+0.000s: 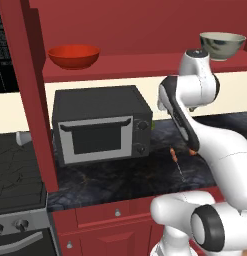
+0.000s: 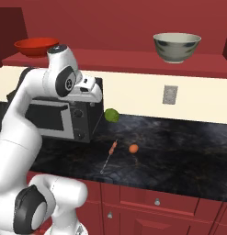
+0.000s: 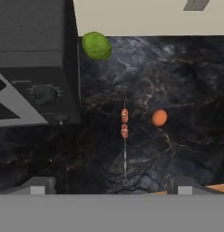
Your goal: Pick both bowls and place them on the counter. Then place the kebab skewer in one bowl and place the egg in the other bowl.
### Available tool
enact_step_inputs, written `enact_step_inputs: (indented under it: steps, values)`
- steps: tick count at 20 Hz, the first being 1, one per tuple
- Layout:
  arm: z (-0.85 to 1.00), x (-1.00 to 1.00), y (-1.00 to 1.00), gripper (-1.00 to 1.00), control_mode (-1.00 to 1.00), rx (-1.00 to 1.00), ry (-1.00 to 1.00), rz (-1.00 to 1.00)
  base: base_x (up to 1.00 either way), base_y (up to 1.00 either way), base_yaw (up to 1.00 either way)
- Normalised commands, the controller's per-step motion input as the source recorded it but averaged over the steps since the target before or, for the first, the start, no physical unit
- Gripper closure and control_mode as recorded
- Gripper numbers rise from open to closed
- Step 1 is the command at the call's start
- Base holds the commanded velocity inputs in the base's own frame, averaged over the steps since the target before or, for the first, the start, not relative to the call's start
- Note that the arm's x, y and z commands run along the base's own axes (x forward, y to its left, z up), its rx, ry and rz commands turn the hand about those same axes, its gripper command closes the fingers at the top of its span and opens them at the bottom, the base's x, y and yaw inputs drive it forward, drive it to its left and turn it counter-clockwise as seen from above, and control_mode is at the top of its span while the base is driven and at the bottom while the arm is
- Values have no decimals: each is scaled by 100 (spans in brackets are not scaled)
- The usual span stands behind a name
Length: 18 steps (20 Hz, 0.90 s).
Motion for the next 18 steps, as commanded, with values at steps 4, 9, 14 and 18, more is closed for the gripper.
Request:
enact_step_inputs:
  steps: [4,9,14,18]
  values:
    - [58,-12,-46,-100,-100,-26,5,-11,0,0,0]
    - [71,-15,-64,-100,-100,-20,9,-5,0,0,0]
    - [73,-15,-79,-100,-100,-16,10,0,0,0,0]
    - [52,-45,-91,-100,-100,-12,-1,4,0,0,0]
